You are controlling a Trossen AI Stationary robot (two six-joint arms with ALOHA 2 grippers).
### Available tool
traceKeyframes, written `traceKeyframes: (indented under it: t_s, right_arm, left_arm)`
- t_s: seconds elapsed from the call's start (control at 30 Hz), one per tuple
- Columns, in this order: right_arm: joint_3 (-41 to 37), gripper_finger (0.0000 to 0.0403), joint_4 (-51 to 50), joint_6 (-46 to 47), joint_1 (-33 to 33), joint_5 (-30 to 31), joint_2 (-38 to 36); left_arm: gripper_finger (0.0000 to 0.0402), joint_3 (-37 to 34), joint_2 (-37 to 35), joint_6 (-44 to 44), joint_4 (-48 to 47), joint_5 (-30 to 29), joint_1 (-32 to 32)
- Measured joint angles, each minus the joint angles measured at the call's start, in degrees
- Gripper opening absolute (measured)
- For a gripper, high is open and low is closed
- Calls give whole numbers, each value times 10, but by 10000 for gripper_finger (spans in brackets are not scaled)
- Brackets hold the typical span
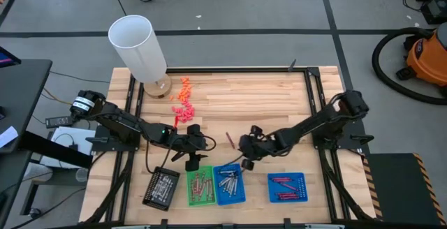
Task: Sort crayons
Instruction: Put the red crayon into the right blue bin
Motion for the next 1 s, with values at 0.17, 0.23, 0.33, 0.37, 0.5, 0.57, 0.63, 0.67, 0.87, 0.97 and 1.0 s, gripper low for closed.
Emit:
traceKeyframes:
  t_s: [0.17,0.23,0.33,0.37,0.5,0.57,0.63,0.67,0.87,0.97,1.0]
  right_arm:
    - [49,127,-2,-30,-28,-12,61]
    - [67,143,-1,-33,-35,-5,81]
    - [80,165,-5,-34,-44,10,101]
    - [85,171,-5,-34,-48,11,108]
    - [87,180,-3,-41,-60,22,122]
    - [88,179,-3,-42,-65,23,127]
    - [86,177,-3,-39,-68,24,129]
    - [87,176,0,-37,-69,22,131]
    - [88,155,-16,-27,-77,10,133]
    - [89,129,-30,-28,-78,8,132]
    - [89,118,-34,-31,-77,7,130]
  left_arm:
    - [231,0,-15,3,-57,-27,-4]
    - [231,1,-28,4,-82,-49,-7]
    - [231,1,-62,4,-115,-69,-16]
    - [231,1,-76,4,-130,-71,-18]
    - [231,0,-116,10,-184,-80,-29]
    - [231,0,-134,14,-209,-82,-36]
    - [231,0,-144,16,-225,-82,-40]
    - [231,0,-151,16,-237,-81,-43]
    - [231,0,-168,15,-258,-92,-58]
    - [231,0,-168,16,-267,-105,-68]
    - [231,0,-168,16,-264,-108,-71]
